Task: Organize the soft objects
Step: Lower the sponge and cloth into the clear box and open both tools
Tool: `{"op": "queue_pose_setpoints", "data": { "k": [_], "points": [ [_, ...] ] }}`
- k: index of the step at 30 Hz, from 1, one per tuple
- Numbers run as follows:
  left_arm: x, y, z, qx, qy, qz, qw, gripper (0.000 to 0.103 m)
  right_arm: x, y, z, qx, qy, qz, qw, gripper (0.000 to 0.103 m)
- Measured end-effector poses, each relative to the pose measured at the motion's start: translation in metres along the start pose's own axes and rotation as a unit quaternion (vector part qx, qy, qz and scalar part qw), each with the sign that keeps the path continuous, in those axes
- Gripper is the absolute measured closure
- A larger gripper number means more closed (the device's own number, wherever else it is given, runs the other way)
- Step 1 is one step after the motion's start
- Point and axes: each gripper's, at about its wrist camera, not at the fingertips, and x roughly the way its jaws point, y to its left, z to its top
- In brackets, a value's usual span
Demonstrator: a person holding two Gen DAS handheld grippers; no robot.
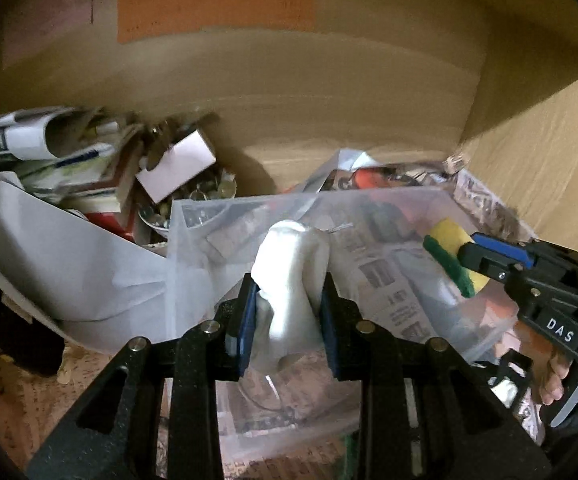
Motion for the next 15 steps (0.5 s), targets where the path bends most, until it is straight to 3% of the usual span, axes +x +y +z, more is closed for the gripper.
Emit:
{"op": "queue_pose_setpoints", "data": {
  "k": [5,10,15],
  "points": [
    [0.011,0.001,0.000,0.002,0.000,0.015,0.9999,0.072,0.014,0.002,-0.003,-0.007,0.023,-0.001,1.000,0.083],
    [0.012,0.002,0.000,0.003,-0.008,0.022,0.9997,0.054,0.017,0.004,-0.005,-0.015,0.029,-0.006,0.999,0.083],
    [-0.004,0.001,0.001,0.004,-0.030,0.022,0.9993,0.048,0.004,0.008,-0.001,-0.021,0.011,-0.006,1.000,0.070]
  ]
}}
